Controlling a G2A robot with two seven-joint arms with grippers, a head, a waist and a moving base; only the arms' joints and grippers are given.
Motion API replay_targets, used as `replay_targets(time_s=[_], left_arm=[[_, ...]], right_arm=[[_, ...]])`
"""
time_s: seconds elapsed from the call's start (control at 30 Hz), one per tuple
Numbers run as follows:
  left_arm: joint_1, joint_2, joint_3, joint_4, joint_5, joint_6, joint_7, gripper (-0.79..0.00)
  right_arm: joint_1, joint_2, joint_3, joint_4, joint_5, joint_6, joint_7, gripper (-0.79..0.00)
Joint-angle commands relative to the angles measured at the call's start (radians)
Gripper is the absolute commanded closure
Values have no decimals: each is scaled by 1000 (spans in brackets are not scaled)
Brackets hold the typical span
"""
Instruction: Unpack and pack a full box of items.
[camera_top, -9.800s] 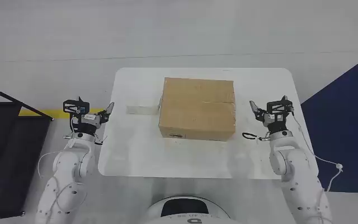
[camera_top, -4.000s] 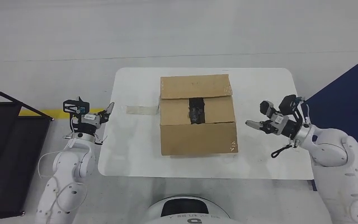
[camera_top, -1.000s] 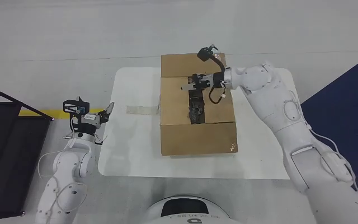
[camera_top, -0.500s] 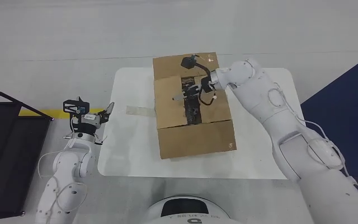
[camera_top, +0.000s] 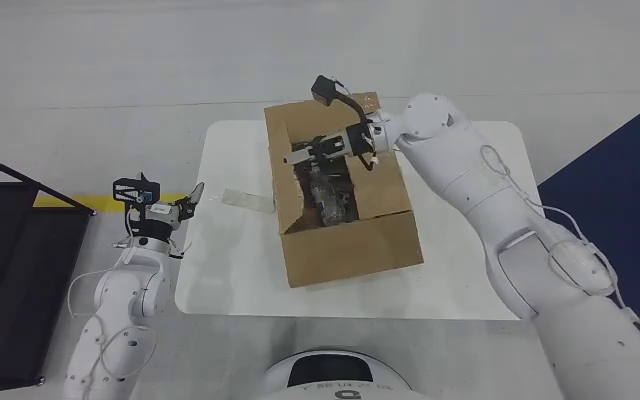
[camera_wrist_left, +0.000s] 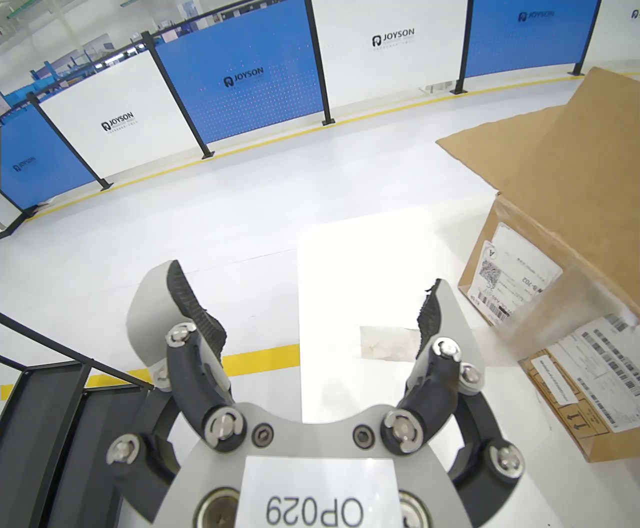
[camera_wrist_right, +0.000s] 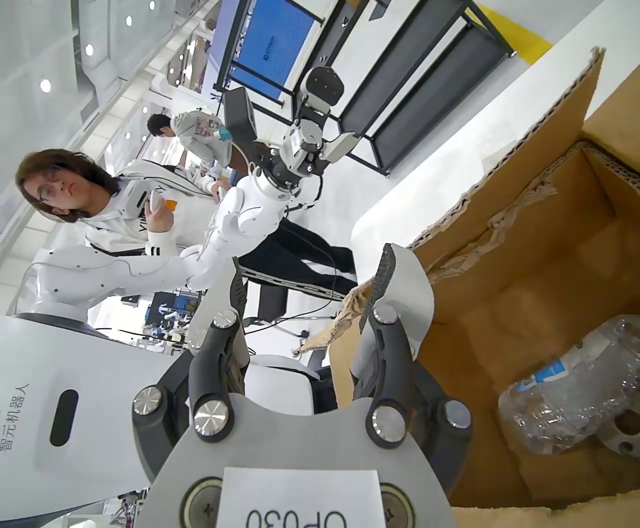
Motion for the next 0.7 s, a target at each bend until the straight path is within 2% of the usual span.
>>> replay_targets(time_s=[0.0, 0.07, 0.13, 0.3, 0.37, 0.47, 0.53, 0.6, 0.67], left_arm=[[0, 0, 0, 0, 0, 0, 0, -785], [0, 0, 0, 0, 0, 0, 0, -785], [0, 0, 0, 0, 0, 0, 0, -785], [0, 0, 0, 0, 0, 0, 0, -785], [0, 0, 0, 0, 0, 0, 0, -785], [0, 0, 0, 0, 0, 0, 0, -785], [2, -8, -23, -38, -182, -9, 35, -785], [29, -11, -68, -102, -419, -108, 19, -785], [57, -9, -100, -152, -444, -154, 27, -785]], right_arm=[[24, -12, -46, -1, -42, -7, -7, -508], [34, -30, -84, -5, -34, -16, -16, -554], [52, -49, -126, -10, -36, -17, -17, -563], [89, -108, -234, 38, -67, -24, -24, -477], [96, -138, -267, 79, -58, -22, -23, -416], [109, -175, -304, 135, -45, -20, -20, -425], [119, -194, -320, 167, -37, -22, -22, -434], [128, -210, -334, 199, -30, -28, -28, -453], [133, -219, -342, 219, -26, -33, -33, -456]])
